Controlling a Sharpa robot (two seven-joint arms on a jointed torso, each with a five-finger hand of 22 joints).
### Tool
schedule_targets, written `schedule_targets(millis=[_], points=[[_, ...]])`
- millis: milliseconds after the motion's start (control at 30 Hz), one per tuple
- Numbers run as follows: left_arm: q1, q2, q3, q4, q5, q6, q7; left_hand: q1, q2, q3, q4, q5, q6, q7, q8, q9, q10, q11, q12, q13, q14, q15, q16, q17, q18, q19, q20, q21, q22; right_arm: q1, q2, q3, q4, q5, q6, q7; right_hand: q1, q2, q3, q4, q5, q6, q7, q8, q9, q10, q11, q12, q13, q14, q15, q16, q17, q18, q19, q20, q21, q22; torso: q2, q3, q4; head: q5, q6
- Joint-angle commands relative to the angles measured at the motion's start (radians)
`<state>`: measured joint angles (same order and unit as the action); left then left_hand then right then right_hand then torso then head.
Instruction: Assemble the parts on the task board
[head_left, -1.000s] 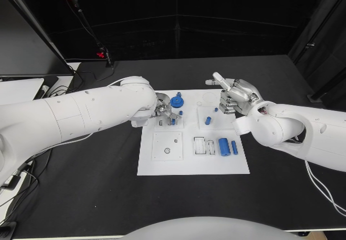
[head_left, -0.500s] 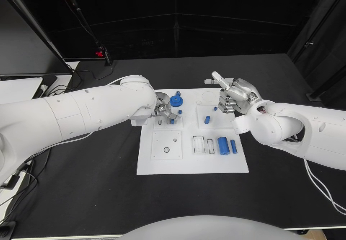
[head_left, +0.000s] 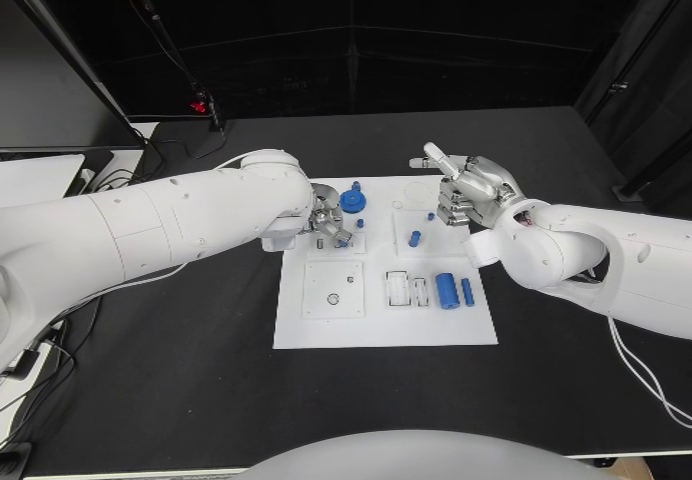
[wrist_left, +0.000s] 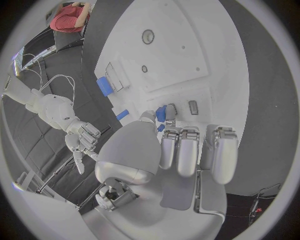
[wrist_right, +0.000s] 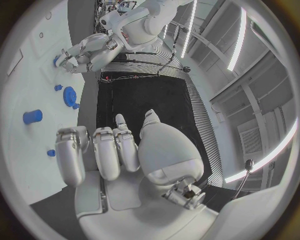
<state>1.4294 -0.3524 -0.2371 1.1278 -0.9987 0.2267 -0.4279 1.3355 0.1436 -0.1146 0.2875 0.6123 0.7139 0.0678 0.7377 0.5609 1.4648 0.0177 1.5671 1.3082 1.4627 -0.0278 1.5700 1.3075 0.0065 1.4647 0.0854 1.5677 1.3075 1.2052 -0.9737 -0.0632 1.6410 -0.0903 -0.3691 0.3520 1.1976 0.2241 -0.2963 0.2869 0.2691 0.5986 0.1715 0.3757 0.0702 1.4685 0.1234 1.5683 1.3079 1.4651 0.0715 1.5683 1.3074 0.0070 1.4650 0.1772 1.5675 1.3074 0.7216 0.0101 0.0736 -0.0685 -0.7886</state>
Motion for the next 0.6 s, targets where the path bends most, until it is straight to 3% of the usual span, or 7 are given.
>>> schedule_targets(millis=[33, 233, 600], points=[[0.001, 0.001, 0.0, -0.001, -0.003, -0.001, 0.005, 0.075, 0.03, 0.031, -0.001, 0.029, 0.008, 0.0, -0.01, 0.01, 0.106, -0.009, 0.004, 0.263, 0.108, -0.011, 0.001, 0.263, -0.006, 0.106, -0.006, 0.003, 0.263, 0.001, 0.001, 0.0, 0.0, 0.0, -0.002, 0.0, 0.006, 0.005, 0.007, 0.0, 0.004, -0.007, 0.027, 0.003, 0.0, 0.102, 0.002, 0.002, 0.263, 0.106, 0.002, 0.002, 0.263, -0.007, 0.106, 0.007, 0.003, 0.263, 0.0, -0.0001, 0.0002, -0.001, -0.001], [0.001, -0.001, 0.0, -0.001, -0.003, -0.005, 0.017, 0.109, 0.006, 0.106, 0.002, 0.092, 0.01, 0.006, -0.021, 0.03, 0.106, -0.004, 0.004, 0.263, 0.108, -0.009, 0.001, 0.263, -0.006, 0.106, -0.006, 0.003, 0.263, 0.001, 0.0, 0.0, -0.003, 0.0, -0.004, -0.003, 0.006, 0.005, 0.007, 0.001, 0.005, -0.007, 0.027, 0.004, 0.0, 0.102, 0.002, 0.002, 0.263, 0.106, 0.002, 0.002, 0.263, -0.007, 0.106, 0.007, 0.003, 0.263, 0.0, 0.0005, 0.0007, -0.002, -0.002], [0.001, -0.022, 0.0, 0.009, -0.003, -0.042, 0.075, 0.104, -0.008, 0.151, 0.004, 0.105, 0.014, 0.009, -0.027, 0.044, 0.106, -0.001, 0.004, 0.263, 0.108, -0.007, 0.001, 0.263, -0.006, 0.106, -0.004, 0.003, 0.263, -0.003, 0.001, -0.001, -0.009, 0.0, -0.006, -0.01, 0.006, 0.008, 0.008, 0.001, 0.005, -0.008, 0.026, 0.005, 0.001, 0.102, 0.002, 0.002, 0.263, 0.106, 0.001, 0.002, 0.263, -0.007, 0.106, 0.007, 0.003, 0.263, 0.0, -0.0001, 0.0006, -0.004, -0.003]])
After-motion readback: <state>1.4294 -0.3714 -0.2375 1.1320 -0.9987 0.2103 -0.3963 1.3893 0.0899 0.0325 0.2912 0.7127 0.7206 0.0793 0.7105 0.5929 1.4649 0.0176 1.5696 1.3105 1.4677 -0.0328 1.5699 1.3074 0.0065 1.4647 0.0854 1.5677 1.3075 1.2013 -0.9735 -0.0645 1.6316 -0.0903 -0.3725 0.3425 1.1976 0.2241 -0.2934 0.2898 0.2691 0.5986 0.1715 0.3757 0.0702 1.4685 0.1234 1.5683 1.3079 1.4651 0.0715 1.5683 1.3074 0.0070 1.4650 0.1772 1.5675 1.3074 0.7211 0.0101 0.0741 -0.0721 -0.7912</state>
